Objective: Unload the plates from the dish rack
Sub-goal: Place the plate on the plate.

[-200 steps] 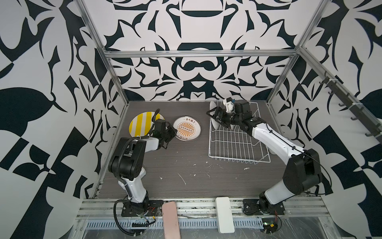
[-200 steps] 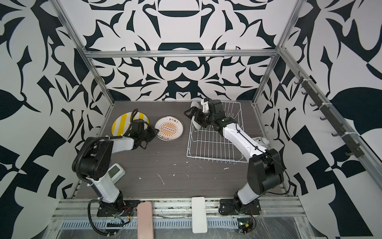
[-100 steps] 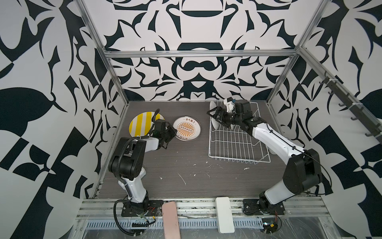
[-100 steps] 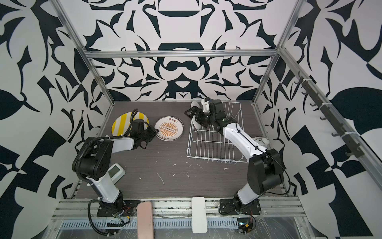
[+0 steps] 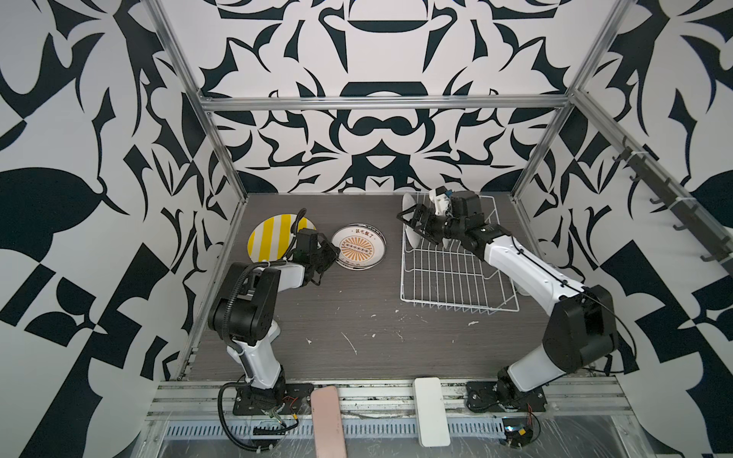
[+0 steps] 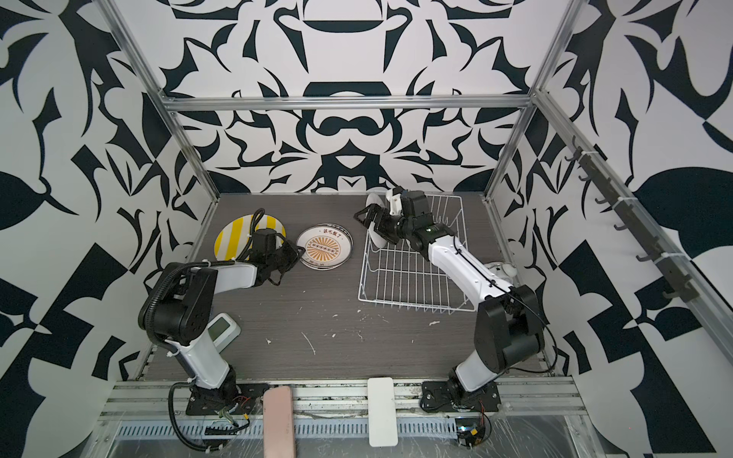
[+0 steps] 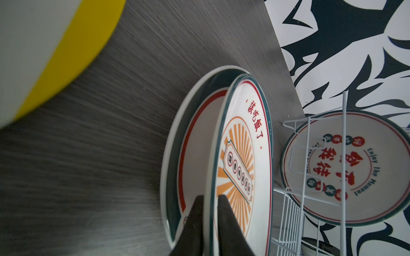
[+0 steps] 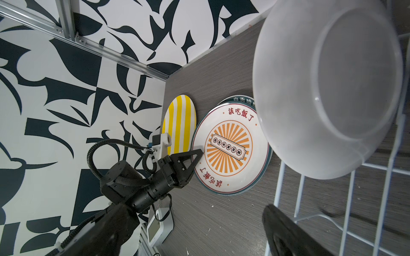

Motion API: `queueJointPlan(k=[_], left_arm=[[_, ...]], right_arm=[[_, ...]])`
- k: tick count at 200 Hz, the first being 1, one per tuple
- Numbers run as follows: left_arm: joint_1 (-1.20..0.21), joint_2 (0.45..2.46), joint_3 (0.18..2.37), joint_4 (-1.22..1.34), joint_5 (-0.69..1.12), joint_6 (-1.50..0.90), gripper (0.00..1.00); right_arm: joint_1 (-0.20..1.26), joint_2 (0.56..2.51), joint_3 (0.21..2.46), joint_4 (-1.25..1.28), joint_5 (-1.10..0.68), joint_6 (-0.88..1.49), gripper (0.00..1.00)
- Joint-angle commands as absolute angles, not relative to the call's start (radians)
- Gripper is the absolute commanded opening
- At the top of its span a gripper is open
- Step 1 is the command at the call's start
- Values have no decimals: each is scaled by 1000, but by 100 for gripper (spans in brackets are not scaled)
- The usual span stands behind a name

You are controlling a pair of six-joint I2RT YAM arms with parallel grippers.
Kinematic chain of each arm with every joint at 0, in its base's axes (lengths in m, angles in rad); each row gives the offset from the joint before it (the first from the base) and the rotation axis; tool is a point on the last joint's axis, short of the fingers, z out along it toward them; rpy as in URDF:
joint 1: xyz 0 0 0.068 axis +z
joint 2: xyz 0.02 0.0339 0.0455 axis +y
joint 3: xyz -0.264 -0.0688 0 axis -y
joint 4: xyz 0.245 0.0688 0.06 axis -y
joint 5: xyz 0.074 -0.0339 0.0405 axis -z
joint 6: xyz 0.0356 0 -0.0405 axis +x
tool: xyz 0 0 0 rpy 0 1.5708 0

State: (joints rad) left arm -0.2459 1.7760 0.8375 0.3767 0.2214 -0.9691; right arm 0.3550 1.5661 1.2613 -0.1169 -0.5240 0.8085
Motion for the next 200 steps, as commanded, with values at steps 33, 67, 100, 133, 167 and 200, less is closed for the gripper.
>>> queueJointPlan(k=[33, 67, 100, 133, 167, 200], left_arm=[[-241, 1761, 878, 378, 232, -960, 20], [-242, 1764, 886, 363, 234, -957, 25], [-241, 1765, 895, 349, 238, -952, 39], [-241, 1766, 907, 324, 243, -938, 49], [-242, 1768, 951, 242, 267, -906, 58], [-242, 1781, 978, 184, 265, -894, 64]], right_arm=[[351, 1541, 1292, -118, -537, 788, 99], [351, 1540, 1293, -117, -538, 788, 99], [349, 1539, 1290, -119, -538, 789, 99], [347, 1539, 1288, -118, -541, 788, 99], [345, 1540, 1288, -118, -540, 788, 99], [345, 1537, 1288, -118, -543, 790, 99]])
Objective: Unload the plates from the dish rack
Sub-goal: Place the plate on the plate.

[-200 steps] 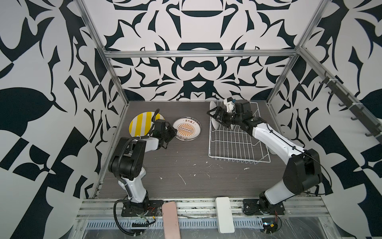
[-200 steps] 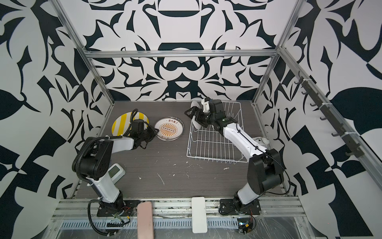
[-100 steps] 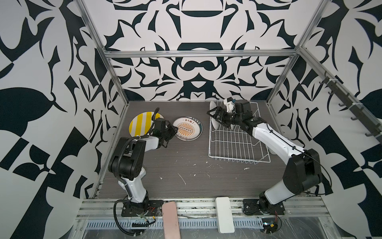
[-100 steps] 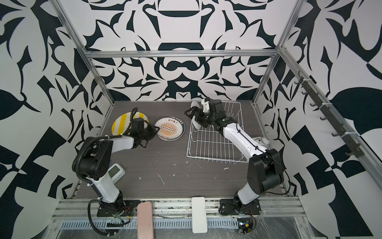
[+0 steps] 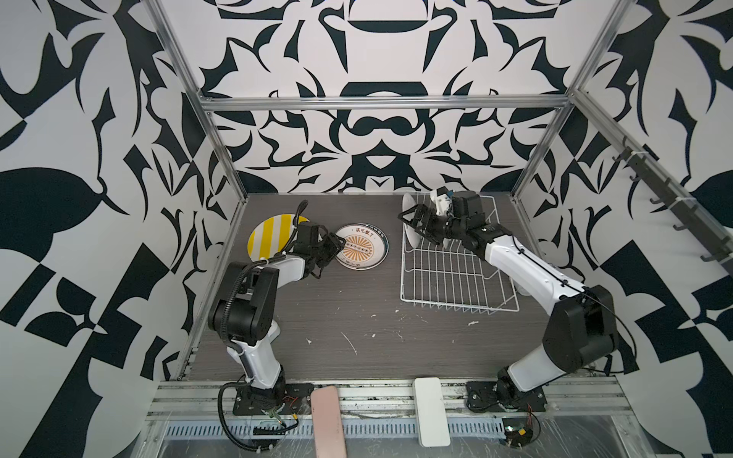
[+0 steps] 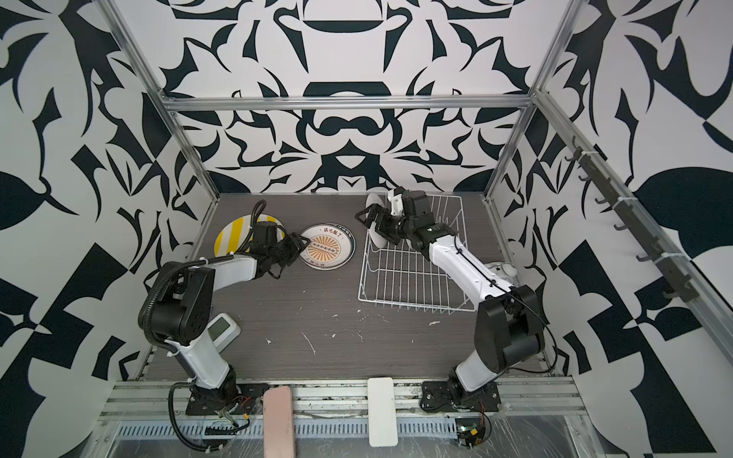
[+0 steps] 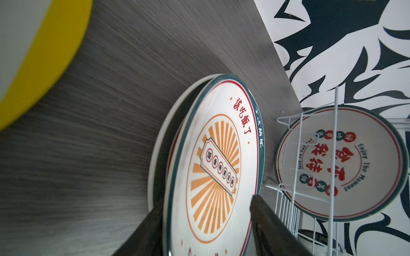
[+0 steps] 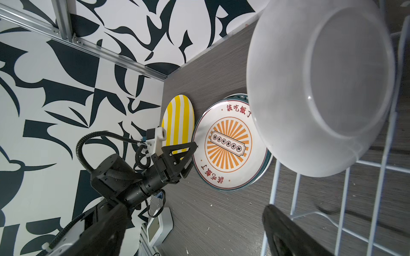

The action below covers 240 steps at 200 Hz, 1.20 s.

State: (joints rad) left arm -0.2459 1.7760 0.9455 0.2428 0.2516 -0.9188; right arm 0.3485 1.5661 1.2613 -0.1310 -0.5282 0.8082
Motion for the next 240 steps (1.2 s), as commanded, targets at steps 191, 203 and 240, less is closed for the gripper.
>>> queueJointPlan(k=[191, 203, 240], left_arm=[[-258, 1823, 1064, 12, 272, -820, 84], [-258, 1824, 1062, 23, 277, -827, 84], [-258, 1809, 1042, 53, 286, -847, 84]], right_arm=[[330, 1491, 1263, -152, -505, 759, 99], [330, 1493, 1262, -152, -503, 758, 99], [330, 1489, 1273, -219, -433, 718, 98]])
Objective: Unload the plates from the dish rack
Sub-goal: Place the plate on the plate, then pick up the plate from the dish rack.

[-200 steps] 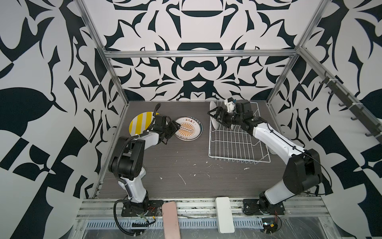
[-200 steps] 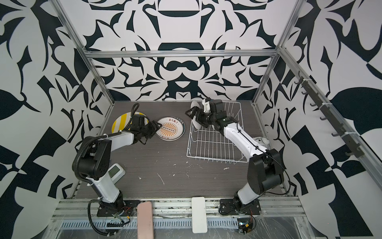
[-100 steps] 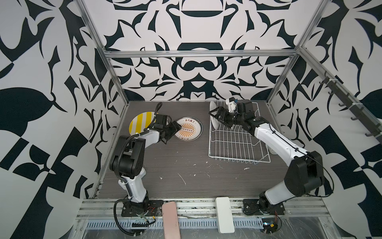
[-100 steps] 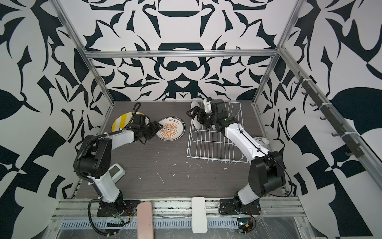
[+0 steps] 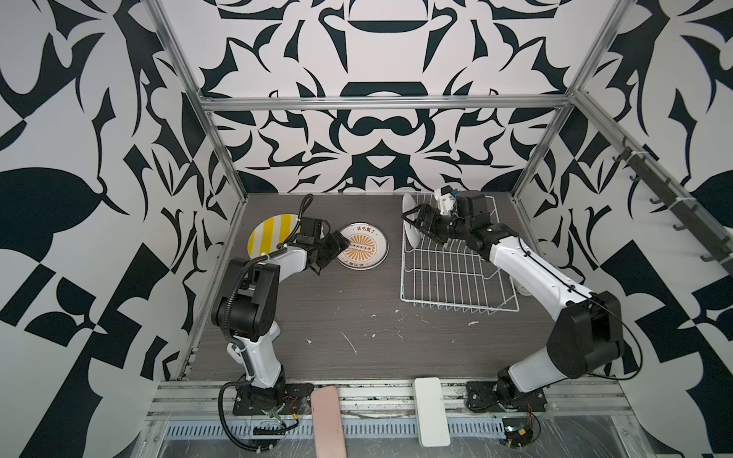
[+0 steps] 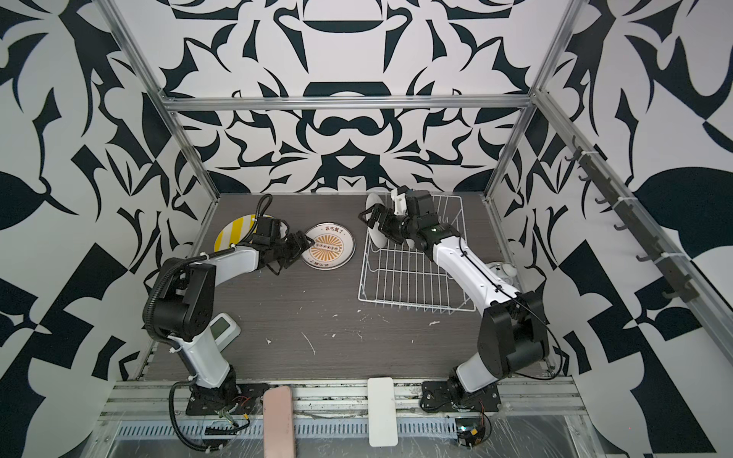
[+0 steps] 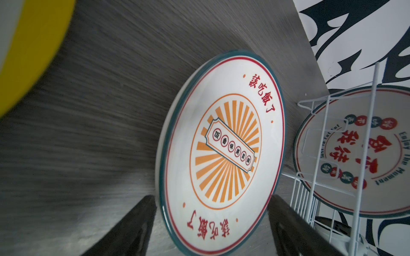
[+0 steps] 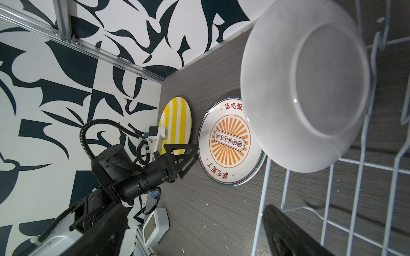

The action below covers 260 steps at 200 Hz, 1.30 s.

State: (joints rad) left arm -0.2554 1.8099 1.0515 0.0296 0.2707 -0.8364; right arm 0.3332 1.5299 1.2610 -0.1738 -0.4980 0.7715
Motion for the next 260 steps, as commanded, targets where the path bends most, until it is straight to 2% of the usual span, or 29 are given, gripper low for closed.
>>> queueJointPlan(k=[1, 46, 95, 150, 194, 227, 260], left_arm=[[-258, 1808, 1041, 54, 286, -847, 84], [-258, 1755, 983, 117, 295, -839, 84], [-258, 1702, 901, 198, 271, -818, 84], [-258, 1668, 850, 206, 282, -808, 84], [-256, 1628, 801, 209, 281, -811, 84], [-256, 1603, 790, 191, 278, -804, 84], [-256, 1591, 787, 183, 280, -805, 84]], right_arm=[[329, 1488, 1274, -222, -431, 715, 98], [335, 1475, 1299, -298, -304, 660, 95], [430, 1442, 1349, -391, 43, 524, 95], [621, 1571, 1502, -493, 379, 321, 95], [760, 1764, 1687, -588, 743, 206, 99], [805, 2009, 1999, -825, 1024, 243, 99], [810, 2218, 2287, -1043, 1087, 313, 97]])
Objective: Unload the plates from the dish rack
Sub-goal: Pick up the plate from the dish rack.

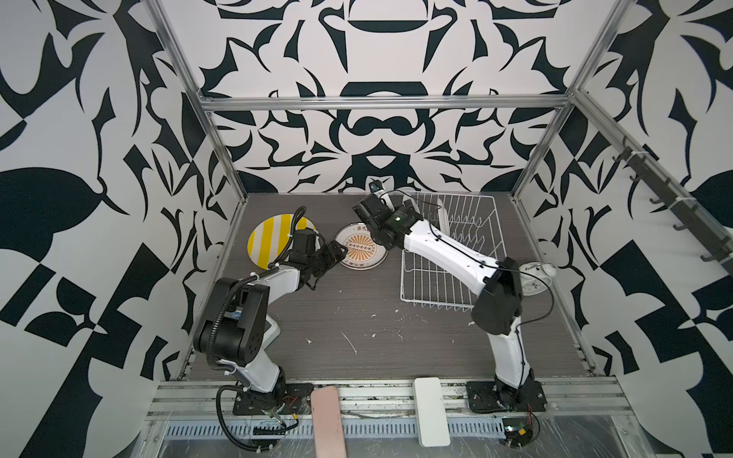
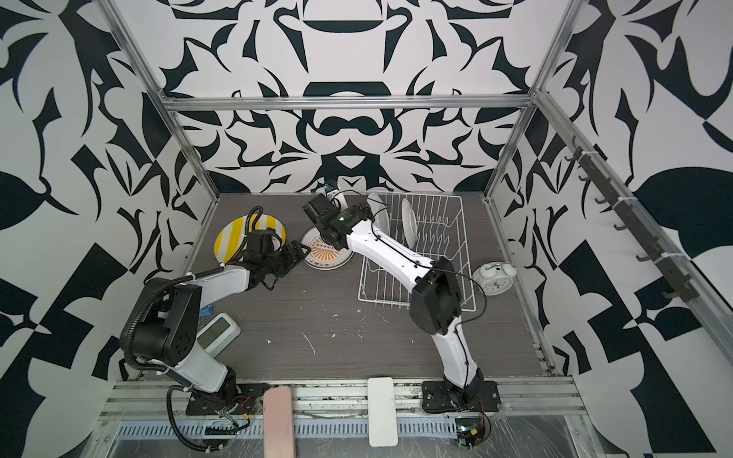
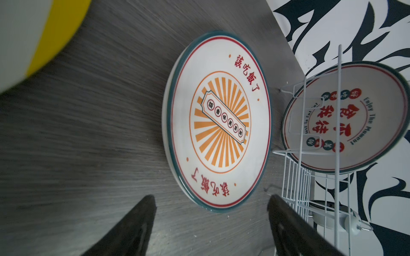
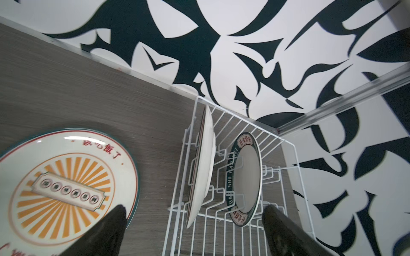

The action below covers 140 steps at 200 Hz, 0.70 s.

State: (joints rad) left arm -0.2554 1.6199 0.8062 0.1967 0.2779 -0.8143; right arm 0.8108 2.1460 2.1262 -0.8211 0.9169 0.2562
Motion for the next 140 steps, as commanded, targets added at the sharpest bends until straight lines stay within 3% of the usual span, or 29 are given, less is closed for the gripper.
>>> queueJointPlan(k=[1, 27, 78, 140], left_arm=[[-256, 1590, 787, 183, 279, -805, 84], [-257, 1585, 789, 175, 281, -807, 84], [-256, 1577, 784, 176, 288, -817, 84], [-256, 1571, 778, 178, 290, -824, 84]], right_arm=[[811, 2219, 2292, -1045, 1087, 315, 97], [809, 2253, 2304, -992, 1095, 310, 88], [793, 2268, 2274, -871, 1121, 260, 61], [753, 2330, 2345, -886, 1109, 290, 59]])
